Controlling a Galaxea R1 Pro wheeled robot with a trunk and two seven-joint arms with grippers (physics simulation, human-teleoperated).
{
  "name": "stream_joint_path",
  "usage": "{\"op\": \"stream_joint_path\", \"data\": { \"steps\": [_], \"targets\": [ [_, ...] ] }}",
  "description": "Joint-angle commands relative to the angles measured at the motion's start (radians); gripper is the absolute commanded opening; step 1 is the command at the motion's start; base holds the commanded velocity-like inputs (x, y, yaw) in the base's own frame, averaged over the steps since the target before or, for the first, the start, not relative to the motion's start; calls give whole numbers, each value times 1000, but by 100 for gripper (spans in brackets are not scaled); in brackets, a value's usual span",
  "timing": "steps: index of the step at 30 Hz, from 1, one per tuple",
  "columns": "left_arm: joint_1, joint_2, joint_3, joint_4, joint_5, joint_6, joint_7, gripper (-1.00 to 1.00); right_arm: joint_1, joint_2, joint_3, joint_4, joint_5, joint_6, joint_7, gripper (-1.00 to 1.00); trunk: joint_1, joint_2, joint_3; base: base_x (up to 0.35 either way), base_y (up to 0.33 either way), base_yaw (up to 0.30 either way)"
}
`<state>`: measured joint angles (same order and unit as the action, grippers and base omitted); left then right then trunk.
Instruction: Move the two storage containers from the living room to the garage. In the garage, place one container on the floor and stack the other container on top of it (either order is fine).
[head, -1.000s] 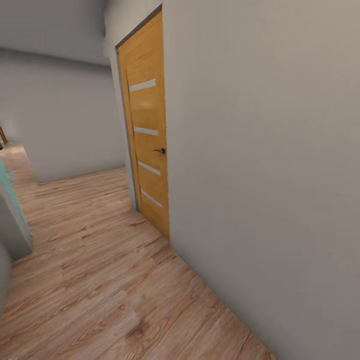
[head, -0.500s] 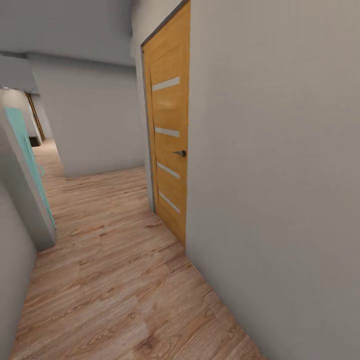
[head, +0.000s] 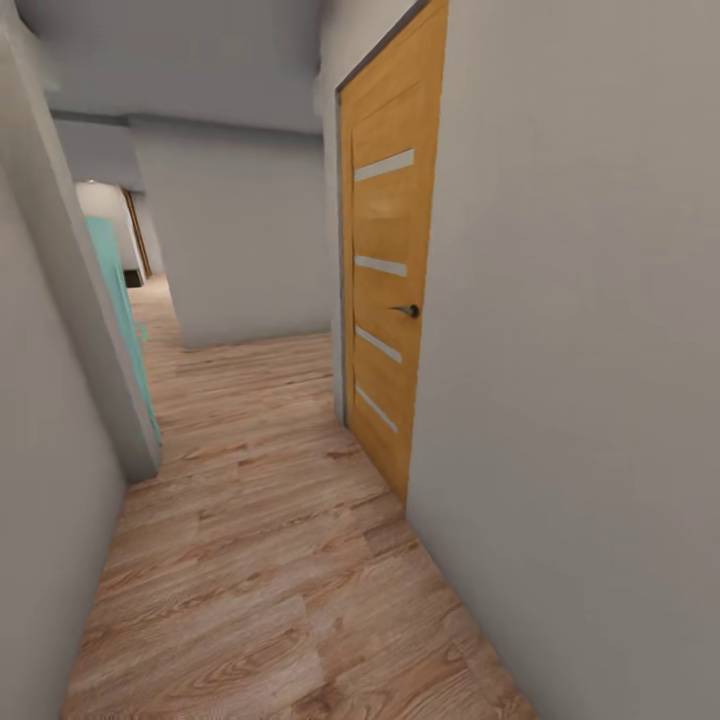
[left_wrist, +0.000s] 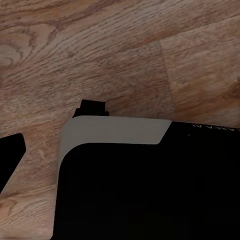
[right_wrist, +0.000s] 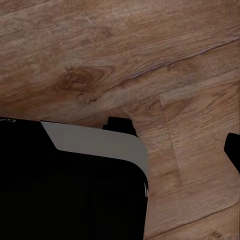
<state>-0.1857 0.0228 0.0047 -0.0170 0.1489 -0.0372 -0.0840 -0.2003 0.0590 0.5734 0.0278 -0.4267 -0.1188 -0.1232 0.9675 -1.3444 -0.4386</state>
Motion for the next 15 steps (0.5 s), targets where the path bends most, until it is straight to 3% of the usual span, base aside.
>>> {"op": "stream_joint_path", "data": {
  "steps": [1, 15],
  "targets": [
    [-1, 0, 0, 2, 9, -3, -5, 100, -1, 1, 9, 3, -9, -5, -1, 100, 0, -1, -1, 3, 0, 270],
    [-1, 0, 0, 2, 9, -3, -5, 100, -1, 1, 8, 3, -9, -5, -1, 100, 0, -1, -1, 0, 0, 270]
  ]
}}
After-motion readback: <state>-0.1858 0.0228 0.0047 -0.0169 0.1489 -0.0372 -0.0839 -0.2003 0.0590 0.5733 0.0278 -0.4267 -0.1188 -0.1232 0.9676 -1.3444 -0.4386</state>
